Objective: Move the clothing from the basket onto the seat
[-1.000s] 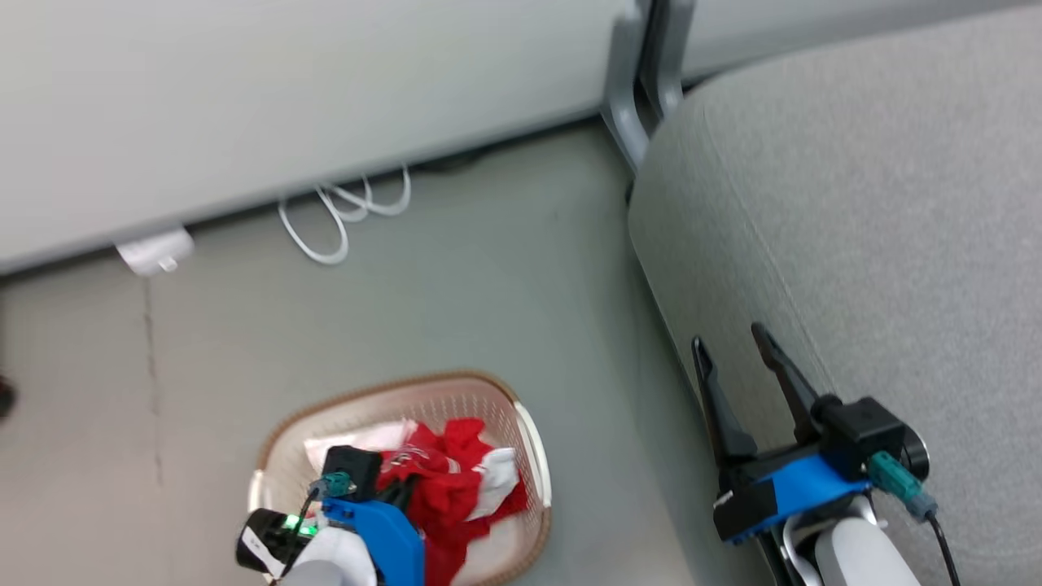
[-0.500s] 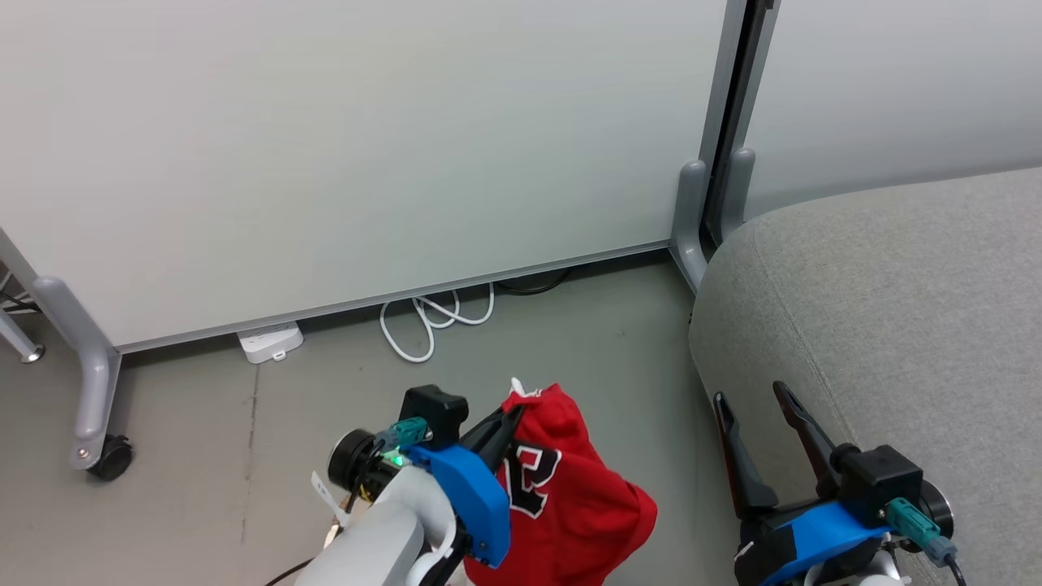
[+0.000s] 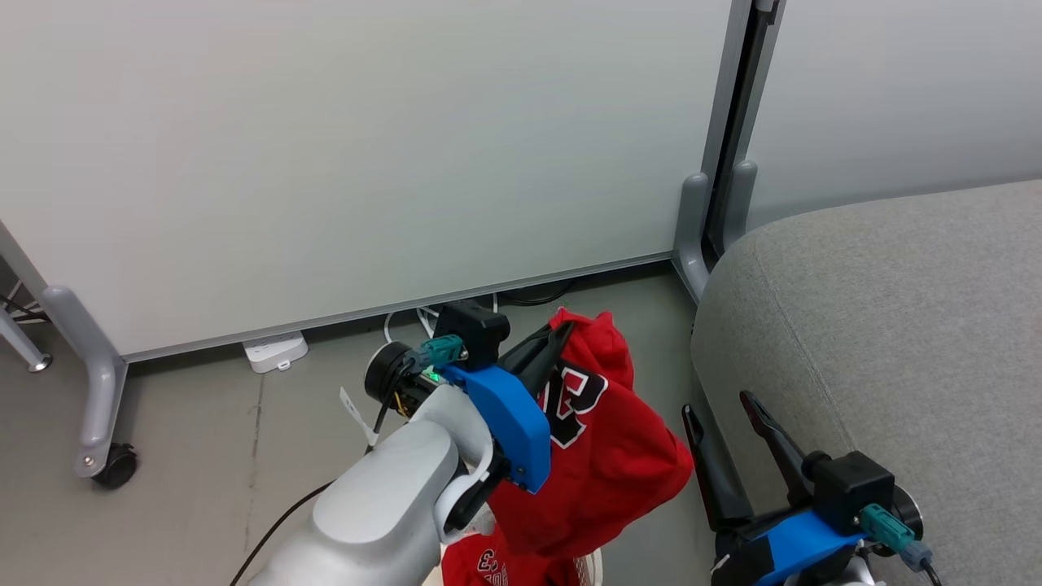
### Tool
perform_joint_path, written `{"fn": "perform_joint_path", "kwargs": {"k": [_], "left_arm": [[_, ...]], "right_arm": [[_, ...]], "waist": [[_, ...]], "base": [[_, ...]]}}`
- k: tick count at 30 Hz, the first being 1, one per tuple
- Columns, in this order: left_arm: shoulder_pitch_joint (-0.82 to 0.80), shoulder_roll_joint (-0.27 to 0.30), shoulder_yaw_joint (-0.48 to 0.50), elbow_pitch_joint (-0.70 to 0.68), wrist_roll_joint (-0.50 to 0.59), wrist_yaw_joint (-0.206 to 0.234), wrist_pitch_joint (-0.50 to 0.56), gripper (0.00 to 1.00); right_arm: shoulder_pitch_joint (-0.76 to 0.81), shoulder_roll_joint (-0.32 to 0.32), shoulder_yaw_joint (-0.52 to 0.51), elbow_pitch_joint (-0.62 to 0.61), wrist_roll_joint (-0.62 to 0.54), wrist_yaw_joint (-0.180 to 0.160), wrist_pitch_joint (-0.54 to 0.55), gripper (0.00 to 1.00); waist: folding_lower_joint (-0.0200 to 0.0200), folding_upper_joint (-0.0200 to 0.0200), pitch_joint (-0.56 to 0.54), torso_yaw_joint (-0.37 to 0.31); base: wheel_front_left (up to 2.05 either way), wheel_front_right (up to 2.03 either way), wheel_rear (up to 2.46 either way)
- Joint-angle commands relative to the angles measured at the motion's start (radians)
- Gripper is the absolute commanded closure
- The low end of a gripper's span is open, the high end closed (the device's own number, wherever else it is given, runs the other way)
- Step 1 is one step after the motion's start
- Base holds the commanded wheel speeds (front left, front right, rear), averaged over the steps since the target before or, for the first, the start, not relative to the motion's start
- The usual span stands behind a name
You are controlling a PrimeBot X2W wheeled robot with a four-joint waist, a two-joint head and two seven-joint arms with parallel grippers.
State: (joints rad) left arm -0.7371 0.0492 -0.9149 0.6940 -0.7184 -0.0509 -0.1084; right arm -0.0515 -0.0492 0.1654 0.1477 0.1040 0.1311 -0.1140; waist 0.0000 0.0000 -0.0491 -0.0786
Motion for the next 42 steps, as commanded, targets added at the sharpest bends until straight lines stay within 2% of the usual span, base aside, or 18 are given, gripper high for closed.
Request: {"fn": "perform_joint_path", "kwargs": {"k": [1,15,24,32,42], "left_arm": [[-0.024,0.003,-0.013,0.007,-0.02,0.008,-0.01,1.0],[-0.052,0.003,-0.083,0.071,-0.083,0.011,-0.049,1.0],[-0.064,0.002,-0.126,0.074,-0.129,0.012,-0.066,1.0],[-0.076,0.002,-0.175,0.055,-0.163,0.024,-0.077,1.0],[-0.089,0.002,-0.226,0.042,-0.204,0.035,-0.088,1.0]], "right_arm": [[0.016,-0.002,0.005,0.004,0.012,-0.001,-0.006,0.0],[0.016,-0.002,0.035,0.027,0.02,-0.001,0.006,0.0],[-0.063,-0.002,0.127,0.079,0.019,-0.001,0.061,0.0],[-0.199,-0.002,0.22,0.195,0.056,-0.001,0.141,0.0],[-0.335,-0.002,0.277,0.403,0.047,-0.001,0.199,0.0]], "waist": [[0.0,0.0,-0.001,-0.003],[0.0,0.0,0.002,-0.007],[0.0,0.0,-0.007,0.004],[0.0,0.0,-0.018,0.013],[0.0,0.0,-0.027,0.014]], "base": [[0.0,0.0,0.0],[0.0,0.0,0.0],[0.0,0.0,0.0],[0.0,0.0,0.0],[0.0,0.0,0.0]]}}
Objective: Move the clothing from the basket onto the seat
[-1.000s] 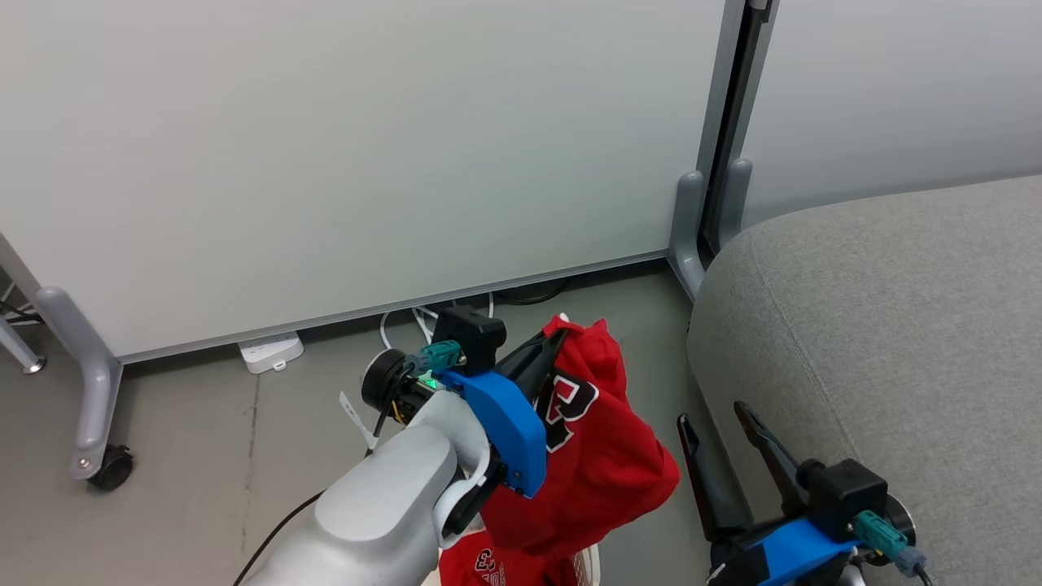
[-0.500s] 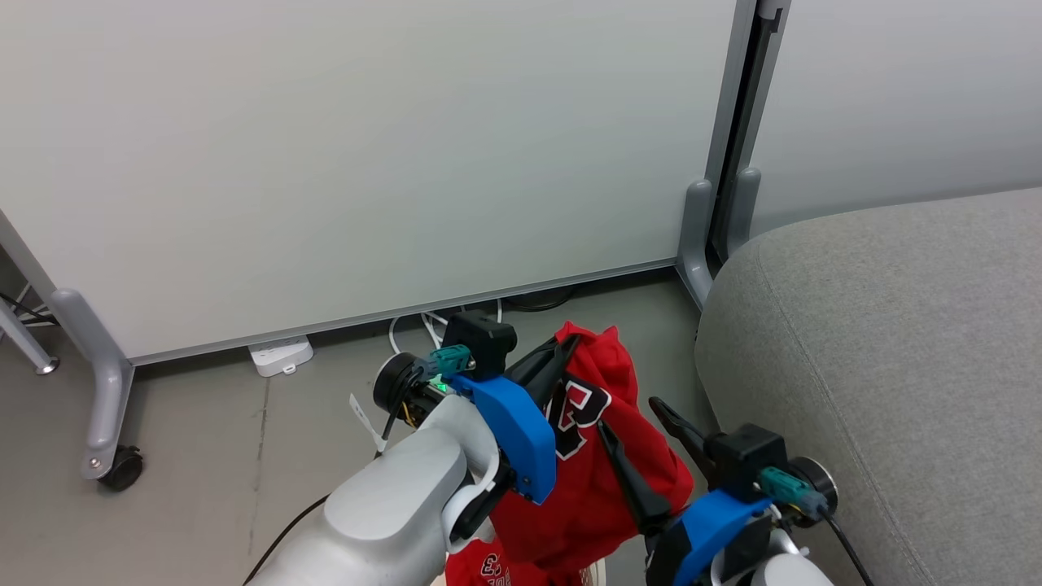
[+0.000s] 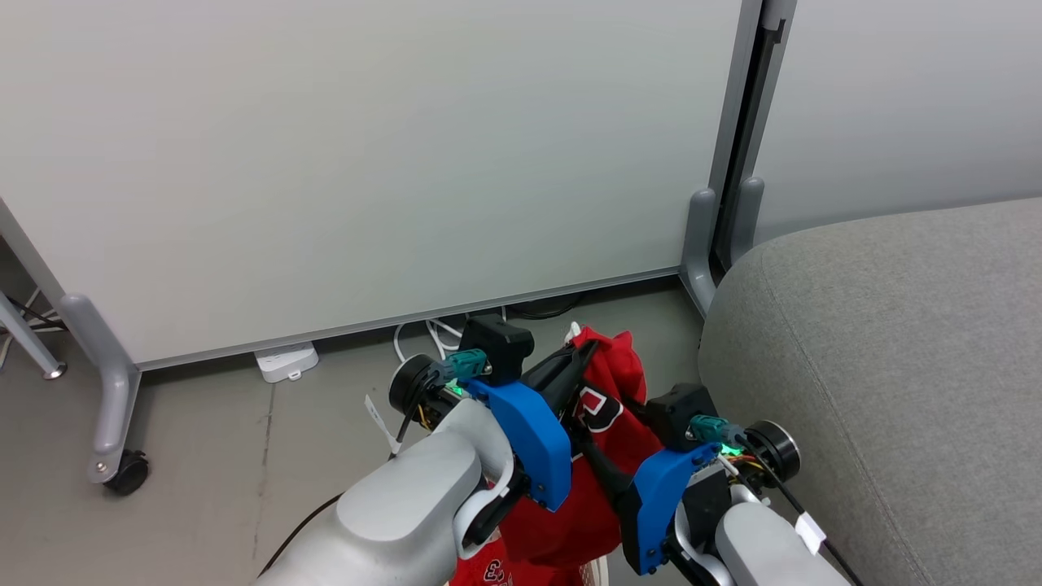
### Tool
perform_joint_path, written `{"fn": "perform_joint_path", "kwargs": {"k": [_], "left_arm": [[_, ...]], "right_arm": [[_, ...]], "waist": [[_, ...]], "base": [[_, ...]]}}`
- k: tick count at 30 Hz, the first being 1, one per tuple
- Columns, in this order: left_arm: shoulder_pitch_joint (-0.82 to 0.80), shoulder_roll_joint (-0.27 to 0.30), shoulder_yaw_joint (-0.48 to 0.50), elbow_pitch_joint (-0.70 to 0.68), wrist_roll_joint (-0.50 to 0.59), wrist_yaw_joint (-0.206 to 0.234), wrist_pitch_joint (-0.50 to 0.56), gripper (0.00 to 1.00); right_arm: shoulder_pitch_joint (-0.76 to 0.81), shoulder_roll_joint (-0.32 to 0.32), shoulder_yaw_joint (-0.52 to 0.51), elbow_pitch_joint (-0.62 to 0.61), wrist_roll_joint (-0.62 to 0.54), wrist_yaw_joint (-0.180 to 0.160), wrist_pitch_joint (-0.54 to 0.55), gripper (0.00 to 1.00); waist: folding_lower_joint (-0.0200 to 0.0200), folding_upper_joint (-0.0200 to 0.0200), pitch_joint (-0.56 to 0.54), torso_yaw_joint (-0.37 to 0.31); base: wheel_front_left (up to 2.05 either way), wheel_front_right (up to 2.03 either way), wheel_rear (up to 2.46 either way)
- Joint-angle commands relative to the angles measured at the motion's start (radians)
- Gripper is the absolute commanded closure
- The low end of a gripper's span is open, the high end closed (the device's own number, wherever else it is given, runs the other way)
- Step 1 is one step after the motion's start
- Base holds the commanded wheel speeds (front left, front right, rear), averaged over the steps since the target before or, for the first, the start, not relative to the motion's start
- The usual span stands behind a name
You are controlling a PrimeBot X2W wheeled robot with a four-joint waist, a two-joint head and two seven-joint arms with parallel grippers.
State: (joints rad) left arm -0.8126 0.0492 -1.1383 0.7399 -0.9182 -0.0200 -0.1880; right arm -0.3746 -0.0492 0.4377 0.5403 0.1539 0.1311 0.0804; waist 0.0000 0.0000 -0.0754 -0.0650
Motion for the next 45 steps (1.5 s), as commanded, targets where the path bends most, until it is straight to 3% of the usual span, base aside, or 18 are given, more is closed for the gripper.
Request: {"fn": "perform_joint_path", "kwargs": {"k": [1,6,9,10,38,39,40,45], "left_arm": [[-0.015,0.002,-0.007,-0.005,-0.007,0.005,-0.01,1.0],[-0.024,0.002,-0.024,-0.006,-0.029,0.009,-0.016,1.0],[-0.033,0.002,-0.035,-0.006,-0.038,0.009,-0.02,1.0],[-0.036,0.002,-0.039,-0.006,-0.041,0.01,-0.022,1.0],[-0.082,0.002,-0.075,0.038,-0.103,0.037,-0.061,1.0],[-0.082,0.002,-0.076,0.039,-0.105,0.038,-0.062,0.6],[-0.082,0.002,-0.074,0.039,-0.105,0.039,-0.064,0.0],[-0.048,0.006,-0.064,0.045,-0.083,0.026,-0.075,0.0]], "right_arm": [[-0.02,-0.001,0.012,0.028,-0.002,-0.001,0.005,0.0],[-0.065,-0.002,0.07,0.105,0.037,-0.001,-0.005,0.0],[-0.09,-0.002,0.092,0.137,0.066,-0.001,-0.026,0.92],[-0.096,-0.002,0.098,0.146,0.073,-0.001,-0.033,1.0],[-0.171,-0.002,0.157,0.245,0.115,-0.001,-0.136,1.0],[-0.172,-0.002,0.155,0.246,0.113,-0.001,-0.136,1.0],[-0.173,-0.002,0.153,0.246,0.11,-0.001,-0.139,1.0],[-0.178,-0.002,0.137,0.249,0.097,-0.001,-0.152,1.0]], "waist": [[0.0,0.0,-0.002,0.001],[0.0,0.0,-0.002,0.002],[0.0,0.0,0.0,0.004],[0.0,0.0,0.001,0.005],[0.0,0.0,0.012,0.0],[0.0,0.0,0.012,-0.001],[0.0,0.0,0.013,-0.002],[0.0,0.0,0.017,-0.003]], "base": [[0.0,0.0,0.0],[0.0,0.0,0.0],[0.0,0.0,0.0],[0.0,0.0,0.0],[0.0,0.0,0.0],[0.0,0.0,0.0],[0.0,0.0,0.0],[0.0,0.0,0.0]]}}
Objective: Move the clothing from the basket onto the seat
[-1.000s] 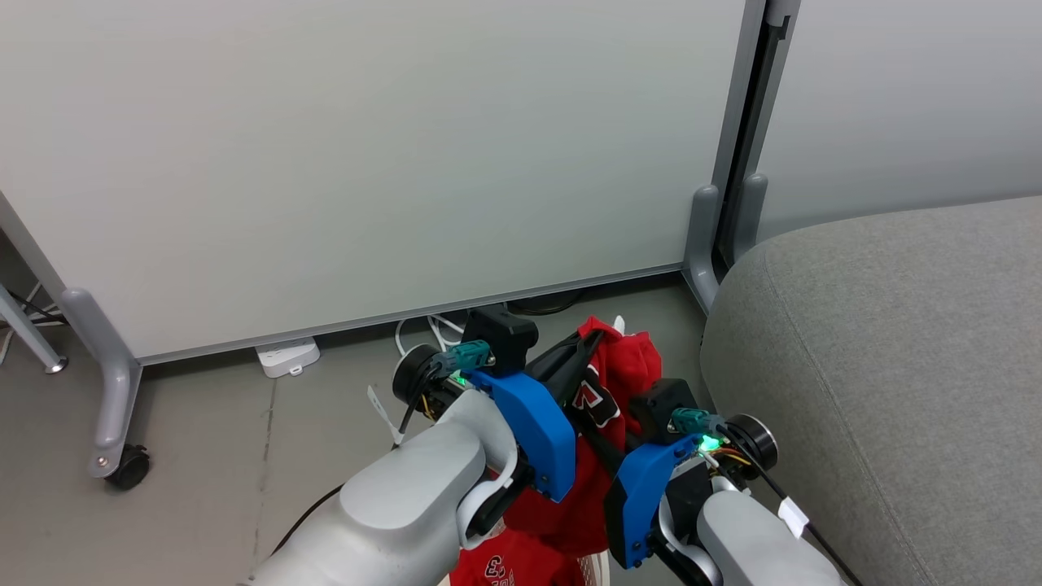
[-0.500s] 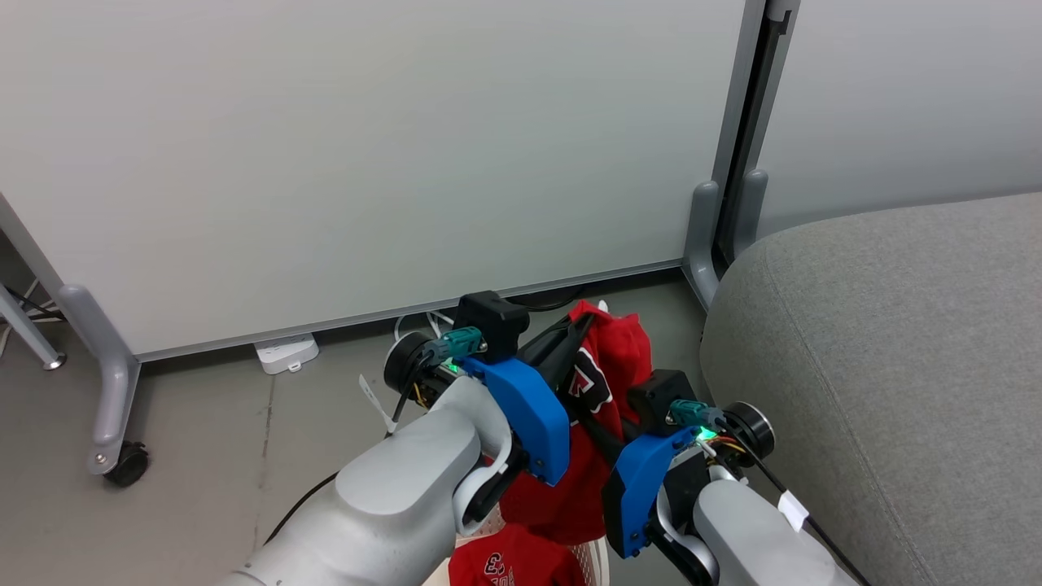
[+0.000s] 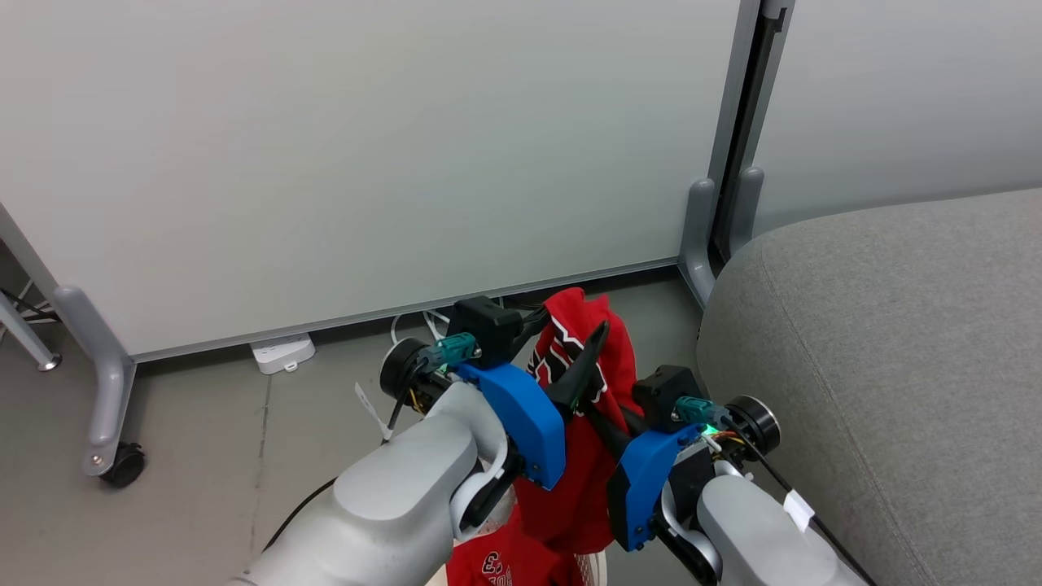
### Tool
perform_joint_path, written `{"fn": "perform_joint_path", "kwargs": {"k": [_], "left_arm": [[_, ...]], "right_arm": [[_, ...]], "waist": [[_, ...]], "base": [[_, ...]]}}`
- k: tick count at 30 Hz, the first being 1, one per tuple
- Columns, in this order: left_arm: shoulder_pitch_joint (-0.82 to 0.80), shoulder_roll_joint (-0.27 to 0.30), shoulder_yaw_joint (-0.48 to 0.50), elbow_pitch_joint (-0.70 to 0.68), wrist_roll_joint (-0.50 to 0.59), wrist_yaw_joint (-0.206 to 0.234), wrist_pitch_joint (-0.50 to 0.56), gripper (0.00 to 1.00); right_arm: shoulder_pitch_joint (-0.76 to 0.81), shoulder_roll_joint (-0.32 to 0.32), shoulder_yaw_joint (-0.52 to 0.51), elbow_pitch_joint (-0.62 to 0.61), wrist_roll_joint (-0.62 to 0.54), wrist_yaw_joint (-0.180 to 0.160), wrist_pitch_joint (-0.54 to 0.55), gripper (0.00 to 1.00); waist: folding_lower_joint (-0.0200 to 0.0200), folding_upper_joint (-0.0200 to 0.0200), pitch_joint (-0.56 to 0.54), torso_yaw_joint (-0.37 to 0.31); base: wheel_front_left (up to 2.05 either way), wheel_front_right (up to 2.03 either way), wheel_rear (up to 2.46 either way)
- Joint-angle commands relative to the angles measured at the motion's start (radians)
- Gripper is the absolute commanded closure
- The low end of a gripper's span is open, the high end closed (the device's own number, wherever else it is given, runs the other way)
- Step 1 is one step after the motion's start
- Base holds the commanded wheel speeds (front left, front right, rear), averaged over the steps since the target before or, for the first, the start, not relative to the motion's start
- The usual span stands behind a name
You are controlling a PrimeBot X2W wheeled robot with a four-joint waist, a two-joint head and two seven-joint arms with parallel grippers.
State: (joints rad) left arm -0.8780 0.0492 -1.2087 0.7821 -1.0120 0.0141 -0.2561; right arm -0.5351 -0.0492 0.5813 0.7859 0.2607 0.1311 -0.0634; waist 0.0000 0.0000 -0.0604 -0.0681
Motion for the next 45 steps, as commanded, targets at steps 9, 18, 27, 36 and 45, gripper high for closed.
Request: {"fn": "perform_joint_path", "kwargs": {"k": [9,18,27,36,45], "left_arm": [[0.18,0.075,0.225,-0.168,0.176,0.002,-0.009,0.0],[0.454,0.125,0.478,-0.36,0.422,-0.004,-0.01,0.0],[0.666,0.134,0.689,-0.443,0.577,-0.03,-0.01,0.0],[0.735,0.082,0.793,-0.448,0.669,-0.075,-0.01,0.0],[0.749,0.044,0.849,-0.445,0.728,-0.109,-0.01,0.0]], "right_arm": [[-0.022,-0.002,-0.085,0.016,-0.055,-0.001,-0.028,1.0],[-0.014,-0.001,-0.159,0.002,-0.103,-0.001,-0.033,1.0],[0.007,-0.002,-0.176,-0.039,-0.118,-0.001,-0.018,1.0],[0.023,-0.002,-0.203,-0.062,-0.126,-0.001,-0.012,1.0],[0.03,-0.002,-0.199,-0.073,-0.124,-0.001,-0.004,1.0]], "waist": [[0.0,0.0,0.024,0.014],[0.0,0.0,0.04,0.024],[0.0,0.0,0.045,0.02],[0.0,0.0,0.042,0.035],[0.0,0.0,0.041,0.026]], "base": [[0.0,0.0,0.0],[0.0,0.0,0.0],[0.0,0.0,0.0],[0.0,0.0,0.0],[0.0,0.0,0.0]]}}
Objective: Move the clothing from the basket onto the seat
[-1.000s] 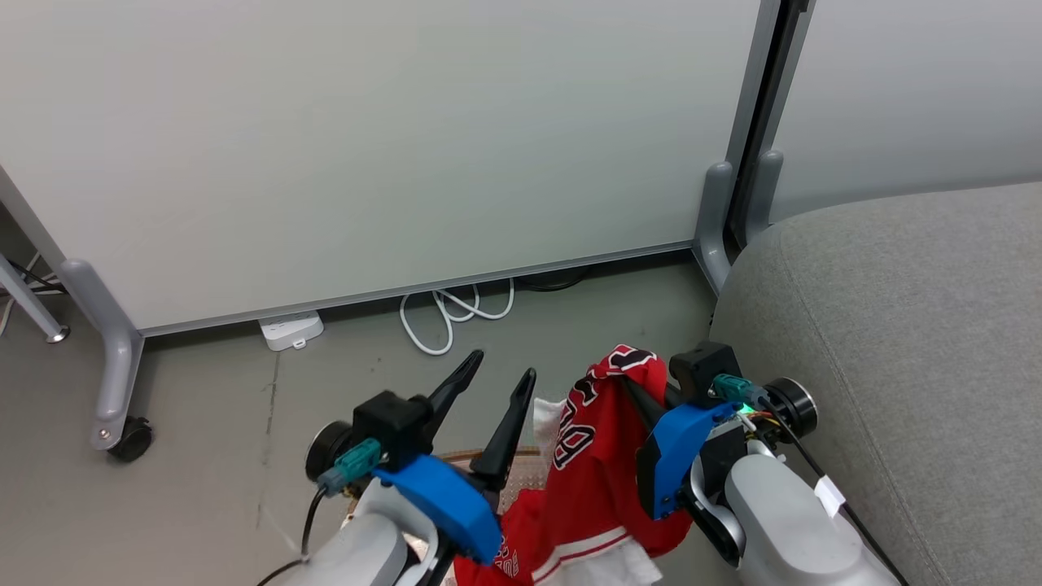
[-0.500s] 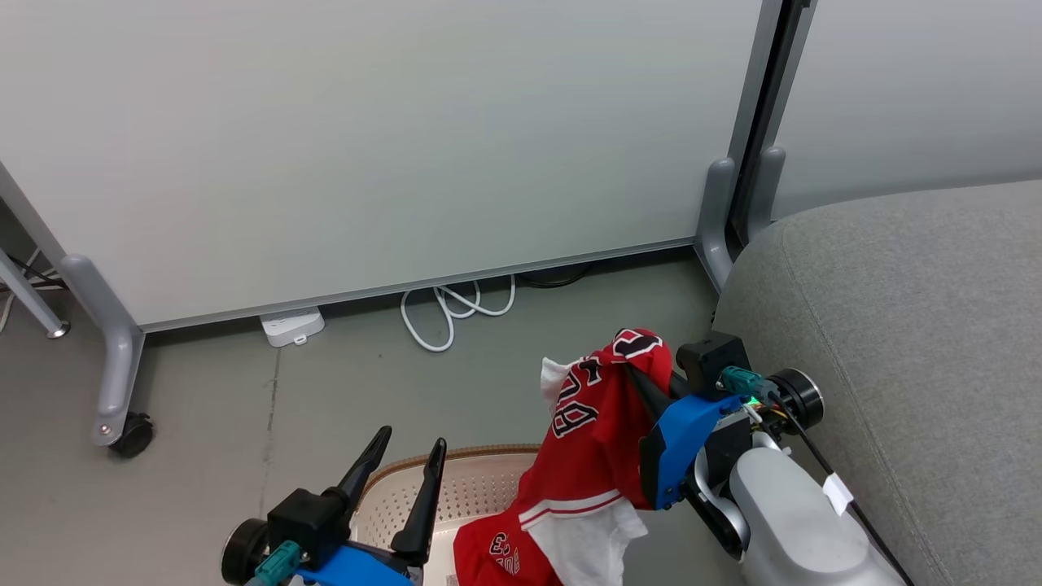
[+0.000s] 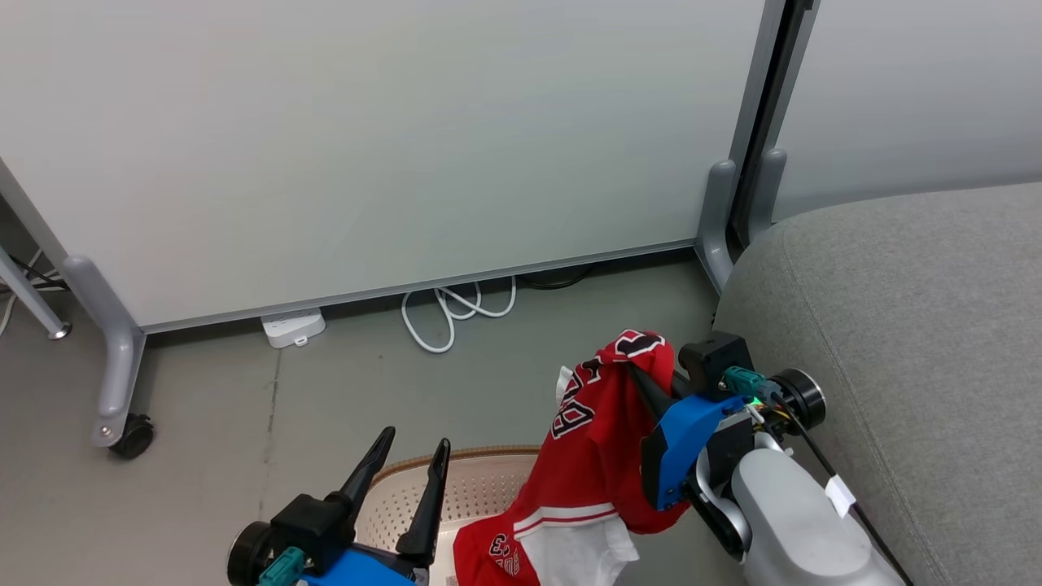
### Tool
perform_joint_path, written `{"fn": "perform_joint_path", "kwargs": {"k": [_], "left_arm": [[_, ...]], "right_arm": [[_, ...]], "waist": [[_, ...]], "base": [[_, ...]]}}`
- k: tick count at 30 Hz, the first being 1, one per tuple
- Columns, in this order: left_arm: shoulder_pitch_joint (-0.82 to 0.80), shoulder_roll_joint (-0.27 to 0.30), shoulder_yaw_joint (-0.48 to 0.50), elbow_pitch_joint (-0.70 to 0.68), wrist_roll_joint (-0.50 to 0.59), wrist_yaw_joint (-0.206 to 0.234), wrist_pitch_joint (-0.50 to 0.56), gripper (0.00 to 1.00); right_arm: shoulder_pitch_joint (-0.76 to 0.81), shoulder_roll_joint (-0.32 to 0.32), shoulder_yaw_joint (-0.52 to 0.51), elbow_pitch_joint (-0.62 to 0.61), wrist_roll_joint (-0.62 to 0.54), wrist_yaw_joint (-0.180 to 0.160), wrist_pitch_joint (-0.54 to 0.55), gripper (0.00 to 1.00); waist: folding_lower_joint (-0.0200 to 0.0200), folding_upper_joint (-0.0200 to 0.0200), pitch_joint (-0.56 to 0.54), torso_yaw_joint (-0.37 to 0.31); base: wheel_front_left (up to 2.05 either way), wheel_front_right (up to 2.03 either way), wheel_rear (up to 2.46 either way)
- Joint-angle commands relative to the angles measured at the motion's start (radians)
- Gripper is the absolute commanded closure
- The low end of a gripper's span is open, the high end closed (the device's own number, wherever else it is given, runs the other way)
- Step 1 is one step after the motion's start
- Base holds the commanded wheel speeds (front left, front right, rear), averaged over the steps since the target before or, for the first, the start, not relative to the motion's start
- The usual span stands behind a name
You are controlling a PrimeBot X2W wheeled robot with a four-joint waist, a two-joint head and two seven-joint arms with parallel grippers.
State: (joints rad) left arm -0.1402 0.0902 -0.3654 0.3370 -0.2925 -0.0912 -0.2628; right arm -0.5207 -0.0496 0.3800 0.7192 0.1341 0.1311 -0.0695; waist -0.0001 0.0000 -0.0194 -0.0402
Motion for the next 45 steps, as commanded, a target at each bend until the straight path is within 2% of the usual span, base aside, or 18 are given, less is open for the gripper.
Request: {"fn": "perform_joint_path", "kwargs": {"k": [1,6,10,26,33,45], "left_arm": [[0.013,0.0,0.012,0.001,0.014,-0.006,-0.003,0.0],[0.016,-0.011,0.032,0.009,0.034,-0.017,-0.003,0.0],[0.012,-0.019,0.038,0.012,0.05,-0.024,-0.003,0.0],[-0.011,-0.036,0.049,0.014,0.065,-0.034,-0.003,0.0],[-0.01,-0.037,0.05,0.012,0.07,-0.037,-0.003,0.0],[-0.02,-0.038,0.04,0.022,0.077,-0.039,-0.003,0.0]], "right_arm": [[0.017,-0.001,0.005,-0.007,0.004,-0.001,0.003,1.0],[0.015,-0.001,0.016,-0.012,0.011,-0.001,0.005,1.0],[0.011,-0.002,0.009,-0.016,0.02,-0.001,0.002,1.0],[-0.006,-0.001,0.012,-0.031,0.019,-0.001,0.007,1.0],[-0.002,-0.001,0.007,-0.036,0.025,-0.001,0.004,1.0],[0.011,-0.001,0.001,-0.031,0.028,-0.001,-0.001,1.0]], "waist": [[0.0001,0.0,0.0,-0.003],[0.0001,0.0,0.001,-0.014],[0.0001,0.0,0.006,-0.05],[0.0001,0.0,0.027,-0.334],[0.0001,0.0,0.03,-0.421],[0.0001,0.0,0.031,-0.453]], "base": [[0.0,0.0,0.0],[0.0,0.0,0.0],[0.0,0.0,0.0],[0.0,0.0,0.0],[0.0,0.0,0.0],[0.0,0.0,0.0]]}}
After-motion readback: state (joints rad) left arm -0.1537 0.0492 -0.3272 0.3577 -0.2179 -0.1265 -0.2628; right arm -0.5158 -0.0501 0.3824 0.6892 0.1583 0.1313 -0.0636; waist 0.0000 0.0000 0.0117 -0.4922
